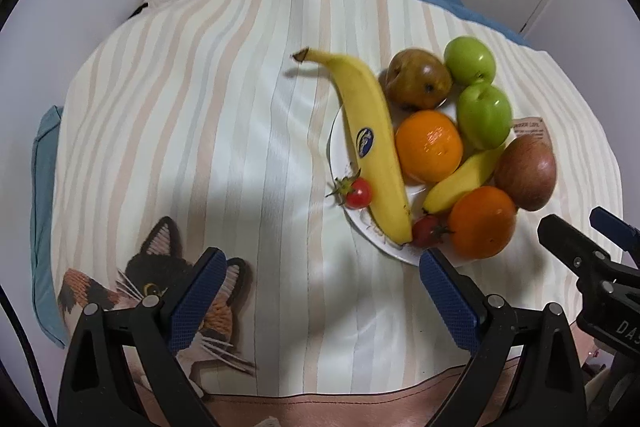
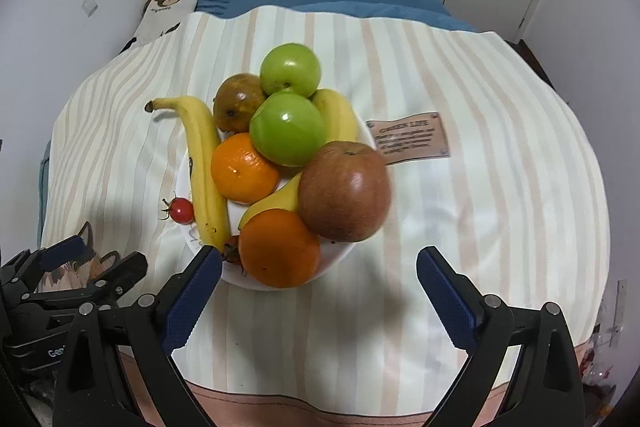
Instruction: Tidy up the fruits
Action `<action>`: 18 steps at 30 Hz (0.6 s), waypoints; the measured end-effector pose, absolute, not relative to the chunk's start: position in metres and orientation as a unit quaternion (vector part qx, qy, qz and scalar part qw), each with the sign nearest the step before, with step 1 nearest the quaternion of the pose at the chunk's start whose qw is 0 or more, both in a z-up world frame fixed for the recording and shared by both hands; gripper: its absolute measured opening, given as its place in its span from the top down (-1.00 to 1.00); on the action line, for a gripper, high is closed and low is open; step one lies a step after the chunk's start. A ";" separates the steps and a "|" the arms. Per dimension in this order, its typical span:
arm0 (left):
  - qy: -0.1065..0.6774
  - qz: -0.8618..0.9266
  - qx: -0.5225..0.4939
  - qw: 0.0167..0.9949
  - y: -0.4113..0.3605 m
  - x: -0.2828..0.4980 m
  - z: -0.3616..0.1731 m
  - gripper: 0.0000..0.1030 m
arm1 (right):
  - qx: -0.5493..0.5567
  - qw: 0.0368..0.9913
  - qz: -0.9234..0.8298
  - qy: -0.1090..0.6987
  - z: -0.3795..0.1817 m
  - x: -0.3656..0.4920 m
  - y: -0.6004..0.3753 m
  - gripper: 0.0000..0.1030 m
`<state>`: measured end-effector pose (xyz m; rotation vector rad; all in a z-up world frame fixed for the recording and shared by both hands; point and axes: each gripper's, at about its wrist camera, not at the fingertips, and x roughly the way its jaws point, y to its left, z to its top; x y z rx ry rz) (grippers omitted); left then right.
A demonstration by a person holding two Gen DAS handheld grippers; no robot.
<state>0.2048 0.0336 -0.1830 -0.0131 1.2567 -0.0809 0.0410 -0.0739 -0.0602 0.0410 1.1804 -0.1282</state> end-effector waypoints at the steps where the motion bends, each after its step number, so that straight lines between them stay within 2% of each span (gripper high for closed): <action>1: 0.585 -0.037 -0.005 0.810 0.036 0.203 -0.179 -0.92 | 0.021 0.830 -0.062 0.554 -0.057 0.039 -0.076 -0.94; 8: 0.553 -0.032 0.002 0.833 0.024 0.190 -0.137 -0.92 | 0.028 0.843 -0.063 0.534 -0.024 0.020 -0.081 -0.94; 18: 0.497 -0.036 -0.006 0.867 0.020 0.137 -0.046 -0.92 | 0.028 0.873 -0.043 0.485 0.067 -0.043 -0.079 -0.98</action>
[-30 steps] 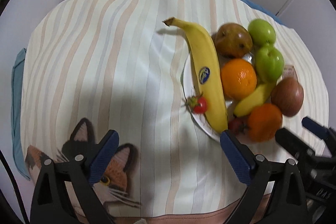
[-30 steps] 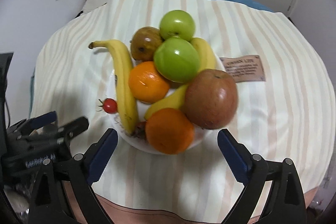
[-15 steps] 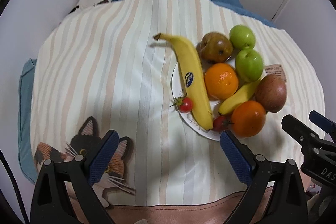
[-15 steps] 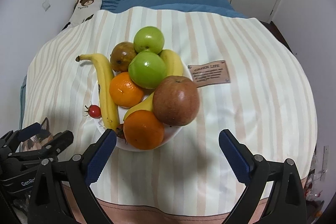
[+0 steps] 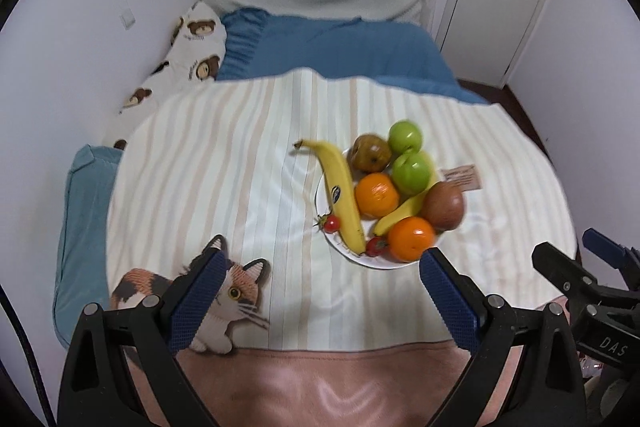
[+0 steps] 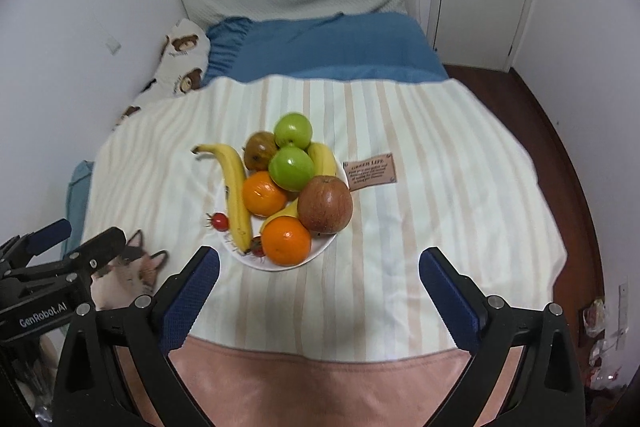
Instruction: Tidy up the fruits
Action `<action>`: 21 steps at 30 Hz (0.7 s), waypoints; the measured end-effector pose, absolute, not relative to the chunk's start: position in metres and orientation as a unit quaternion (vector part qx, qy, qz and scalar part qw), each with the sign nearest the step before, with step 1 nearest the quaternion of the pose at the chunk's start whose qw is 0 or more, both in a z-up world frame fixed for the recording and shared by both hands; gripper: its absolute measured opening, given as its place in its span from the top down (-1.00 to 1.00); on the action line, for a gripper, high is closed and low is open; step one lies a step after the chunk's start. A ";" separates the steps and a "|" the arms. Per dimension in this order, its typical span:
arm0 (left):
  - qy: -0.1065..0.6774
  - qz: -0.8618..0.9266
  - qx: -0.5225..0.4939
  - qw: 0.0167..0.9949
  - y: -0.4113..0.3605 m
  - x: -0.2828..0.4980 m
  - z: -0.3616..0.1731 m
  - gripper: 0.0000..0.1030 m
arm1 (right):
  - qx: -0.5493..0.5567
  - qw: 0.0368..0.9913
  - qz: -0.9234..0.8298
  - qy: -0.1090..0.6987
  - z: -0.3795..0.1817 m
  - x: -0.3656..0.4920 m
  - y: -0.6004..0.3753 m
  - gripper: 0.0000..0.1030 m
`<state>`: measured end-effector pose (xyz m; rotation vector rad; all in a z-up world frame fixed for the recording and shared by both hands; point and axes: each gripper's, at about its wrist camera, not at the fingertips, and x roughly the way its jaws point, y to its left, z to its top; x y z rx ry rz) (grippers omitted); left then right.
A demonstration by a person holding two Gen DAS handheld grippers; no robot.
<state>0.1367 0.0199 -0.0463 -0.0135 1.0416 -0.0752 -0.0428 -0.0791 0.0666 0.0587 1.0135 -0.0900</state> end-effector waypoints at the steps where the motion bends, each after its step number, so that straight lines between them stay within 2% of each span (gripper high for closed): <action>1: 0.494 -0.037 -0.009 0.869 0.020 0.131 -0.038 -0.92 | 0.028 0.875 -0.041 0.482 0.074 -0.048 -0.078 -0.98; 9: 0.464 -0.029 0.004 0.885 0.011 0.078 0.017 -0.92 | 0.024 0.892 -0.025 0.450 0.138 -0.104 -0.069 -0.98; 21: 0.441 -0.009 0.002 0.897 0.011 0.034 0.056 -0.92 | 0.019 0.909 -0.008 0.415 0.199 -0.157 -0.057 -0.99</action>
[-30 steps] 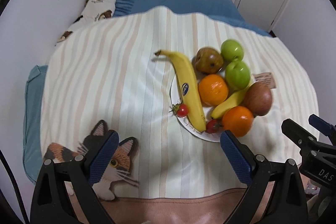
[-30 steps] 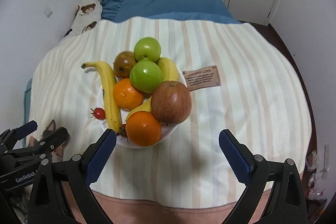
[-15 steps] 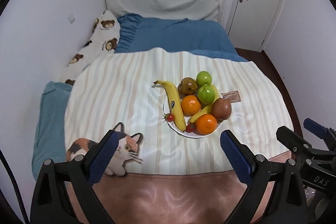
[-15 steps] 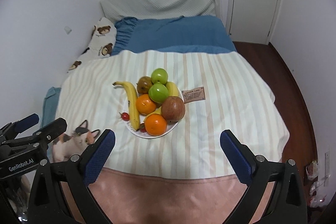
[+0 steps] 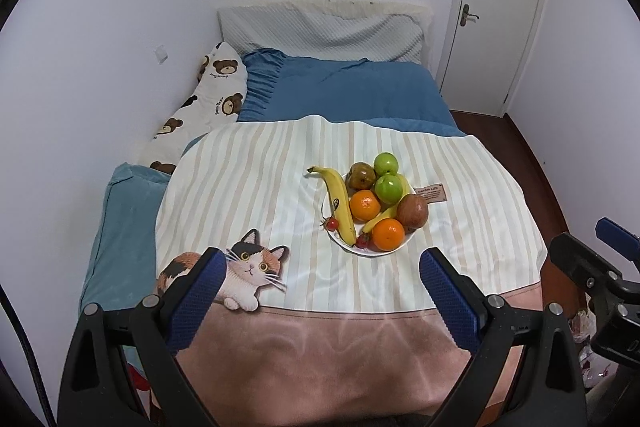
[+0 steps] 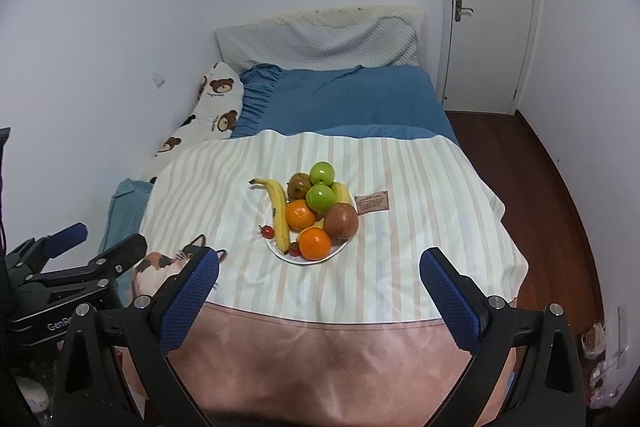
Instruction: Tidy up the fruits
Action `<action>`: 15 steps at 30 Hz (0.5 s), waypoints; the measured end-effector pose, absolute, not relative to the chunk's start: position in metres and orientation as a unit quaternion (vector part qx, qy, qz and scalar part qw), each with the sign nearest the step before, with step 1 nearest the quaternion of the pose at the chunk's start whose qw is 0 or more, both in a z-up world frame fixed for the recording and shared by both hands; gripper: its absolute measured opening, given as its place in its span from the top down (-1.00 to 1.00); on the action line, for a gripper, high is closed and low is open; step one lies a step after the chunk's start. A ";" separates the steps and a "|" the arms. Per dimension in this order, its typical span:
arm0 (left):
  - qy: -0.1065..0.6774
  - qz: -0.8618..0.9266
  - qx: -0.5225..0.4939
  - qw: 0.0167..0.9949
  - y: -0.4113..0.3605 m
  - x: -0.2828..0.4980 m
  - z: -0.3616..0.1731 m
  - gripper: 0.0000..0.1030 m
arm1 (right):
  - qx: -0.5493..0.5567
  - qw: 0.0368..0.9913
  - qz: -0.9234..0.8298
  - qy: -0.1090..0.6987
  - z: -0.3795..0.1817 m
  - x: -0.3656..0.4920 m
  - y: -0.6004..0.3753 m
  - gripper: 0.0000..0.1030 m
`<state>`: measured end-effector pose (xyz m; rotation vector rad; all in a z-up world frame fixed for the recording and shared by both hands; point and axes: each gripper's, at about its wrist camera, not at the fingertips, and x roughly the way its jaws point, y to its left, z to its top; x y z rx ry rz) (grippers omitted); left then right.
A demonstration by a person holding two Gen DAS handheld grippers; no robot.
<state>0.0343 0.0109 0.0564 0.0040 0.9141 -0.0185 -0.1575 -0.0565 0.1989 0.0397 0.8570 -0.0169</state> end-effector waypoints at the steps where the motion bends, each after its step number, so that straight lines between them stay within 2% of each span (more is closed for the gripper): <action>1: 0.441 -0.007 0.003 0.897 0.011 0.032 0.057 -0.92 | 0.018 0.910 -0.007 0.415 0.201 -0.160 -0.056 -0.99; 7: 0.441 -0.005 -0.003 0.898 0.010 0.028 0.056 -0.92 | 0.023 0.908 -0.005 0.418 0.198 -0.162 -0.058 -0.99; 15: 0.459 0.002 0.006 0.888 0.004 0.053 0.021 -0.99 | 0.033 0.894 -0.005 0.447 0.148 -0.132 -0.070 -1.00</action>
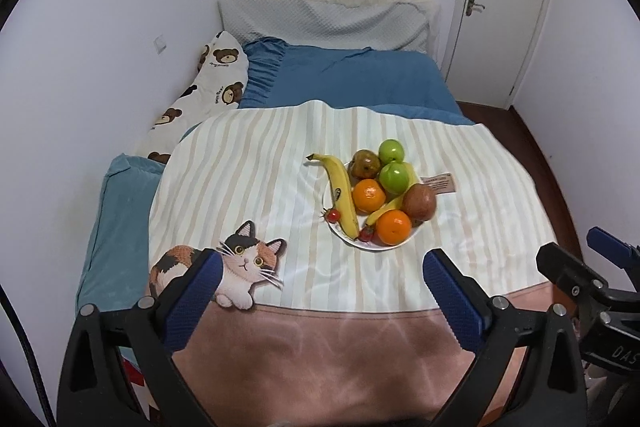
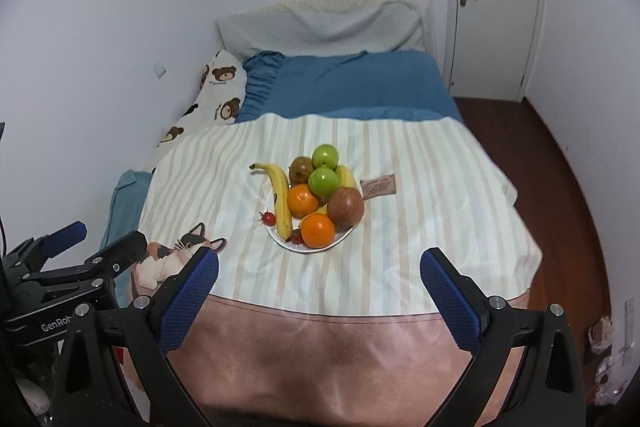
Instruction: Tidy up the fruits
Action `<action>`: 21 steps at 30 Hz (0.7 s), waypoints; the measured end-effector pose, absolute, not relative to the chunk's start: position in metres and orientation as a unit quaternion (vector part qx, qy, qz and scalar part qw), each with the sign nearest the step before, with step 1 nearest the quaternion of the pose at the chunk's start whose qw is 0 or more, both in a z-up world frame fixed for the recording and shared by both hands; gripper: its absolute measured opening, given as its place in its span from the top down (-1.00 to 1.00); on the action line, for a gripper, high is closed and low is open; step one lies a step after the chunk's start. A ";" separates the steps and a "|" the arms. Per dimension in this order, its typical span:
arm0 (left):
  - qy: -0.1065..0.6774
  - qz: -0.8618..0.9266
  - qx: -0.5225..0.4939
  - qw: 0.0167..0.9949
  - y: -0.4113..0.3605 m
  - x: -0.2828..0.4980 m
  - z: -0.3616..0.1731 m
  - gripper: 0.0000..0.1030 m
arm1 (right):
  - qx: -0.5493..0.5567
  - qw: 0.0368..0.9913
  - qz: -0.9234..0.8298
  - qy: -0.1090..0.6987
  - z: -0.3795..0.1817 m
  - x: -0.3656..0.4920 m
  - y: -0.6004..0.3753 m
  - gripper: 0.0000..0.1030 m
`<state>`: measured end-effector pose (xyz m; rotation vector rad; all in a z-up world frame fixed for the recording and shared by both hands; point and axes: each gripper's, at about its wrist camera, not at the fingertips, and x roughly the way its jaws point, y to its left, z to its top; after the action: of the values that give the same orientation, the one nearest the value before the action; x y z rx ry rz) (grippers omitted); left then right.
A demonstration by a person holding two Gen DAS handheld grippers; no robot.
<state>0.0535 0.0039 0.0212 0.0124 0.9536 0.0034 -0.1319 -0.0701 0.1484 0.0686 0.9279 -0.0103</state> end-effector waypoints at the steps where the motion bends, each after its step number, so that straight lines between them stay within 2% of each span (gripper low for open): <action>1: 0.462 0.003 0.007 0.887 0.003 0.058 0.016 -0.99 | 0.031 0.893 -0.008 0.449 0.141 -0.126 -0.071 -1.00; 9: 0.476 0.011 -0.001 0.879 0.003 0.102 -0.018 -0.99 | 0.028 0.891 -0.031 0.451 0.105 -0.089 -0.083 -1.00; 21: 0.481 0.013 0.001 0.877 0.000 0.134 -0.034 -0.99 | 0.028 0.891 -0.043 0.452 0.083 -0.050 -0.091 -1.00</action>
<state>0.1344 -0.0004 -0.0343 0.0021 1.0027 0.0262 -0.0502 -0.0909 0.0830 0.0591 0.9382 -0.0887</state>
